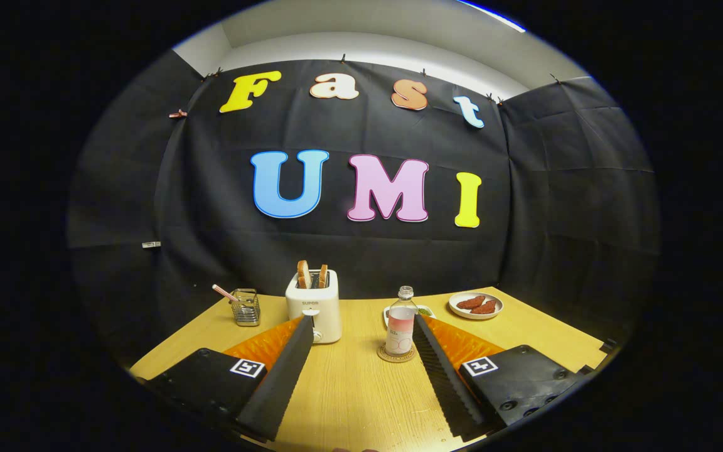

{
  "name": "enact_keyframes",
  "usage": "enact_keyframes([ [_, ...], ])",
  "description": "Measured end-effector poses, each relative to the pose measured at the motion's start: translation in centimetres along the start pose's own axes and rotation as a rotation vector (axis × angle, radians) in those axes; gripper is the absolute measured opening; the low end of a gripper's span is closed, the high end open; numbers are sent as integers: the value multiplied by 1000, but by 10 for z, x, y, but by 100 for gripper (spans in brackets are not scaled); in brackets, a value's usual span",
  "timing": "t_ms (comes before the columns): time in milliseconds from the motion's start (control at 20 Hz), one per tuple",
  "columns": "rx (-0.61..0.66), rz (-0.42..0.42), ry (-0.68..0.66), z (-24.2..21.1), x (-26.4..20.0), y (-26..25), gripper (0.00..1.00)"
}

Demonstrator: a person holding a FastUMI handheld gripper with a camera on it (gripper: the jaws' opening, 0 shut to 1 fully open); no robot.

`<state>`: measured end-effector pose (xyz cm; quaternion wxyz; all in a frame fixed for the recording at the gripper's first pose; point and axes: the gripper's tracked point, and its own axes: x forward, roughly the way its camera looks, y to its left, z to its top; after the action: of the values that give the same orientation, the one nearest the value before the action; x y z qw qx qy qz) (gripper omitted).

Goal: Take the bottle from table, then pour the juice into the cup, finally place the bottle on the coaster

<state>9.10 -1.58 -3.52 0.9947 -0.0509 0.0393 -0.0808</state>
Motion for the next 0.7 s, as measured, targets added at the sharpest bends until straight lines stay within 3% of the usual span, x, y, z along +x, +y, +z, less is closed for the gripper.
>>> enact_keyframes([
  [700,18,137,-3,51,-27,-10,98],
])
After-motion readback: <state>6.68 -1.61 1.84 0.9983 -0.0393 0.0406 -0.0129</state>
